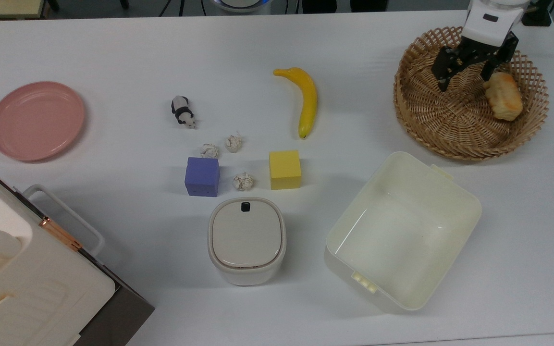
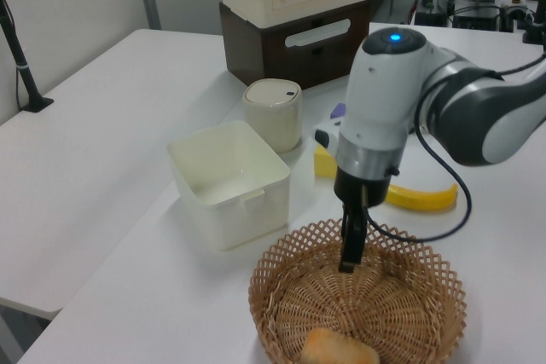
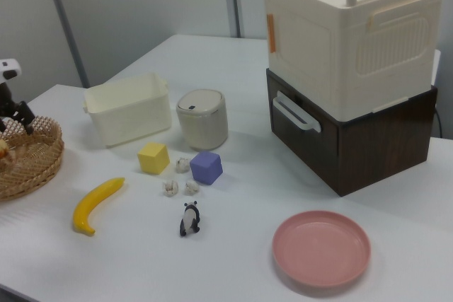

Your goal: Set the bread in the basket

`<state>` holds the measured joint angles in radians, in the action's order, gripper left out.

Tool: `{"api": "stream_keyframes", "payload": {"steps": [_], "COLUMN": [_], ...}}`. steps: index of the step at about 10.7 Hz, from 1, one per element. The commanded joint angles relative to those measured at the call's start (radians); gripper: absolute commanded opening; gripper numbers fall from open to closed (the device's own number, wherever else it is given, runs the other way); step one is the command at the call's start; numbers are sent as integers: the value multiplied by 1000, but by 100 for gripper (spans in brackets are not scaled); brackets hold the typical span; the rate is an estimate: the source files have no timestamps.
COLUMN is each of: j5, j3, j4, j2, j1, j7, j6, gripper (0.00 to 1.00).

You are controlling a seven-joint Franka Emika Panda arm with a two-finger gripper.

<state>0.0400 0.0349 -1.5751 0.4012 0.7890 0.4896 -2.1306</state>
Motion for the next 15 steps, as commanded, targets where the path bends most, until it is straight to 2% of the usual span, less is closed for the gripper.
{"api": "stream_keyframes", "payload": {"steps": [1, 3, 8, 11, 13, 15], "j5": [59, 63, 43, -18, -18, -8], "j3": [6, 6, 5, 6, 6, 11], "j4": [-2, 0, -17, -23, -28, -32], "j2": [-67, -108, -264, -349, -398, -403], "j1": [-85, -186, -469, -638, -706, -749], "j7": [0, -32, -328, -453, -468, -505], "j6": [78, 135, 377, 512, 569, 595], "gripper": [100, 100, 100, 100, 100, 100]}}
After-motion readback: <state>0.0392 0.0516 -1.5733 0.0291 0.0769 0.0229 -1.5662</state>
